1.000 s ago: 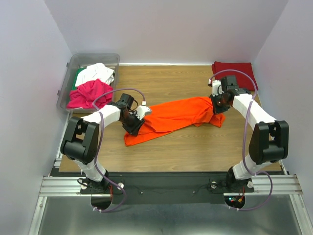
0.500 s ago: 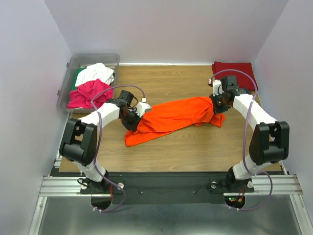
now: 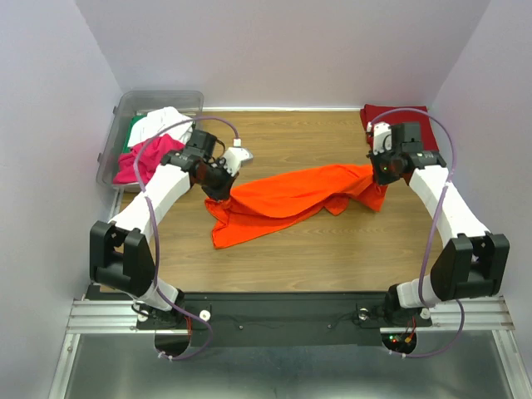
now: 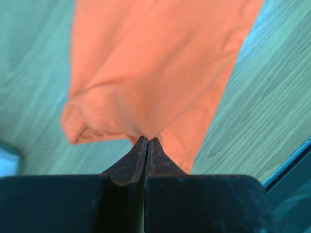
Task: Fold and stack the t-shirts
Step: Flatten the tshirt out
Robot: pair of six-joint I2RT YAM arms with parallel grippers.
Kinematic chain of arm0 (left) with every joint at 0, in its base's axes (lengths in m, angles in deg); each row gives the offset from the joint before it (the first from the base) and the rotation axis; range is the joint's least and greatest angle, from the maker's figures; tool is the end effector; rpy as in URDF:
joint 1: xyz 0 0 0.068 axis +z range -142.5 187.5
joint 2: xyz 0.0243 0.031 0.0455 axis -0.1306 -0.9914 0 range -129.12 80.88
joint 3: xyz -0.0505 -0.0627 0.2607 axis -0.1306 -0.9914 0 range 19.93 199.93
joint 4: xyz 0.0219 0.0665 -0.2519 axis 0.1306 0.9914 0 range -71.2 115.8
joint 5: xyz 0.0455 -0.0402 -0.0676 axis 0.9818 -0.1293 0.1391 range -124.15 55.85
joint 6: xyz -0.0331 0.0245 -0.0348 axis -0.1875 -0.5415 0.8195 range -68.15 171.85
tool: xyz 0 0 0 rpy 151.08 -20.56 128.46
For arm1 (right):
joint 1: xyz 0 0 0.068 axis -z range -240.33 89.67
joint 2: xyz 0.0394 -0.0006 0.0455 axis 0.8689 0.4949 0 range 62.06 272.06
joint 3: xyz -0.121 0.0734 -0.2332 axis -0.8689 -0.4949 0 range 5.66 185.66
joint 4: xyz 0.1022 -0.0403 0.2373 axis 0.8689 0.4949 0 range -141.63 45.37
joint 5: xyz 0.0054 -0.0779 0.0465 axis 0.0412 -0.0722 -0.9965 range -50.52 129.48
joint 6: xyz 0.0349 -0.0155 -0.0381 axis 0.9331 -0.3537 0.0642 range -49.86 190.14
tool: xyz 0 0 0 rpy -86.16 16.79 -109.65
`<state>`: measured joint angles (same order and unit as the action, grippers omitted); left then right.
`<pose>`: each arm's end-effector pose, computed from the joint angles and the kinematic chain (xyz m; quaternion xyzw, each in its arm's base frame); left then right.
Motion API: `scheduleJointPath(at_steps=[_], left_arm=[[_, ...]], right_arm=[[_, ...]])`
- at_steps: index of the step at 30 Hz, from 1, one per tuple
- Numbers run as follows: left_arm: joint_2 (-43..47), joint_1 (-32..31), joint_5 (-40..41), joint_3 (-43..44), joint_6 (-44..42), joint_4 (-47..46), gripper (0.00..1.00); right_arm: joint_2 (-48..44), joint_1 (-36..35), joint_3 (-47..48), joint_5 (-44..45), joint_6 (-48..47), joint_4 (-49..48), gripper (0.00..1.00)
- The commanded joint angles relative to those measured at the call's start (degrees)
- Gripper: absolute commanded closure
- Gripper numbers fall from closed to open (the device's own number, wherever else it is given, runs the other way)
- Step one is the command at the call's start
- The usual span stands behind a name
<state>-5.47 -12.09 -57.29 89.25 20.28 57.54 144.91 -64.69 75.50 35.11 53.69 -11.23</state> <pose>0.2921 -0.1188 0.2745 0.4575 0.8190 -0.1606 0.3068 0.3035 0.0260 0.2908 -0.1831 0.9310 0.0030 0.3157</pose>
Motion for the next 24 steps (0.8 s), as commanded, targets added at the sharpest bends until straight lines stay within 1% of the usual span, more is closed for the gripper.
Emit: scheduleJointPath(at_steps=[1, 2, 6, 9, 10, 12, 13, 15, 16, 19, 23, 24], left_arm=[[5.39, 2.71, -2.26, 8.70, 1.25, 3.36, 1.00], [6.01, 4.29, -2.79, 9.95, 1.86, 3.71, 1.00], [9.44, 6.58, -3.23, 14.26, 2.66, 4.58, 1.00], [13.47, 7.11, -4.11, 15.49, 3.09, 5.03, 1.00], [16.18, 7.11, -4.28, 15.58, 3.62, 5.03, 1.00], [18.92, 7.20, -4.29, 15.84, 5.29, 4.59, 1.00], [21.72, 7.55, -4.11, 16.02, 6.34, 3.98, 1.00], [24.02, 7.90, -4.02, 16.72, 9.77, 2.57, 1.00], [25.86, 7.91, -3.85, 17.42, 10.91, 1.18, 1.00], [27.28, 7.99, -2.79, 19.09, 13.90, -2.17, 1.00], [26.41, 7.99, 0.45, 21.46, 15.75, -5.95, 1.00], [26.06, 8.08, 1.33, 21.91, 16.01, -7.44, 1.00]], right_arm=[[-5.06, 2.33, 6.87, 4.00, -3.76, -1.03, 0.99], [-6.37, 3.12, 7.84, 5.58, -5.16, -0.77, 0.99], [-10.41, 3.57, 11.80, 7.26, -8.33, -0.24, 0.99], [-14.45, 3.66, 14.26, 7.61, -10.97, 0.38, 0.99], [-15.60, 3.66, 14.96, 7.96, -11.93, 1.60, 0.99], [-17.62, 3.57, 16.98, 8.40, -12.82, 2.83, 0.99], [-19.81, 3.66, 17.78, 9.10, -13.34, 3.45, 0.99], [-21.23, 3.57, 19.97, 9.81, -13.44, 3.89, 0.99], [-21.67, 3.57, 22.59, 9.98, -13.09, 4.24, 1.00], [-20.89, 3.57, 27.60, 9.29, -12.47, 4.42, 0.99], [-16.76, 3.66, 33.05, 9.45, -12.91, 4.33, 0.99], [-14.49, 3.66, 34.21, 9.46, -12.91, 4.25, 0.99]])
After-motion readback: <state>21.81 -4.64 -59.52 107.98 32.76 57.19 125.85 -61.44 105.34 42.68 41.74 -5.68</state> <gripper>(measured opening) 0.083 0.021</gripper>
